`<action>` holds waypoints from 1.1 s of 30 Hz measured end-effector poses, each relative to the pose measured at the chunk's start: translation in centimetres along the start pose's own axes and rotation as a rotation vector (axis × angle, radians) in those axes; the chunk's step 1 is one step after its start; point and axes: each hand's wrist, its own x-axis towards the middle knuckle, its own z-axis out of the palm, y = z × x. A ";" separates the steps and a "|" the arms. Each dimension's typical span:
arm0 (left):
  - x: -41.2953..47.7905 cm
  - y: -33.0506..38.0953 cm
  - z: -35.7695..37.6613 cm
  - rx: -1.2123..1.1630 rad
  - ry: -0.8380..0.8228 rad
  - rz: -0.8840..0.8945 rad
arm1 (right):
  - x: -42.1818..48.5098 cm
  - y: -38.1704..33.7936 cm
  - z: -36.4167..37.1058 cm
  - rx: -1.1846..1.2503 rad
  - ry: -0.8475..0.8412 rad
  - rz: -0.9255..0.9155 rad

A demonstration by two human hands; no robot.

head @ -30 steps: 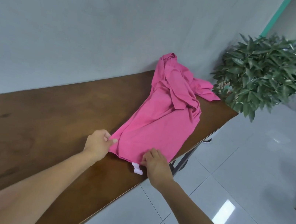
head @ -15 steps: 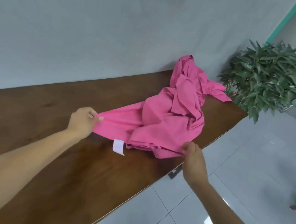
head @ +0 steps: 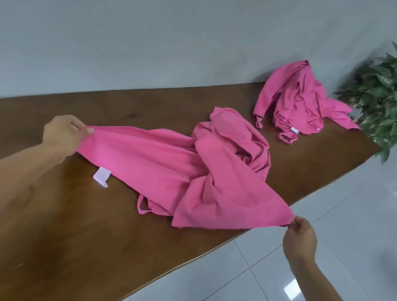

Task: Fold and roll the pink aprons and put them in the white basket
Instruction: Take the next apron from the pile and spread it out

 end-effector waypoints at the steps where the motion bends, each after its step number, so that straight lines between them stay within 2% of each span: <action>1: -0.1 -0.6 -0.5 0.004 0.011 -0.007 | -0.4 -0.3 0.3 0.009 -0.001 -0.021; 6: -1.4 -2.0 -3.2 0.054 0.101 -0.025 | -0.2 -1.3 -0.3 0.020 0.030 -0.054; 11: -2.1 -2.8 -6.9 0.083 0.220 -0.126 | 2.8 -2.7 -4.7 0.053 0.088 -0.067; 16: -5.9 -3.9 -7.3 0.233 0.251 -0.161 | 3.6 -2.5 -6.6 0.019 0.029 -0.114; 18: -8.5 -3.9 -6.3 0.338 0.325 -0.042 | 3.7 -2.0 -6.0 0.028 -0.023 -0.123; 20: -12.0 -3.6 -4.4 0.440 0.357 0.178 | 3.6 -1.4 -5.5 0.043 -0.062 -0.148; 24: -20.4 -2.8 0.4 0.381 0.084 0.633 | 2.7 -0.6 -4.8 0.106 -0.129 -0.224; 26: -24.1 -2.6 2.5 0.315 -0.111 0.758 | 2.6 0.0 -4.5 0.126 -0.157 -0.258; 28: -26.8 -2.7 4.4 0.317 -0.243 0.795 | 2.3 0.3 -4.4 0.133 -0.188 -0.292; 33: -28.7 -3.7 7.2 0.379 -0.291 0.764 | 1.3 0.7 -4.4 0.168 -0.240 -0.351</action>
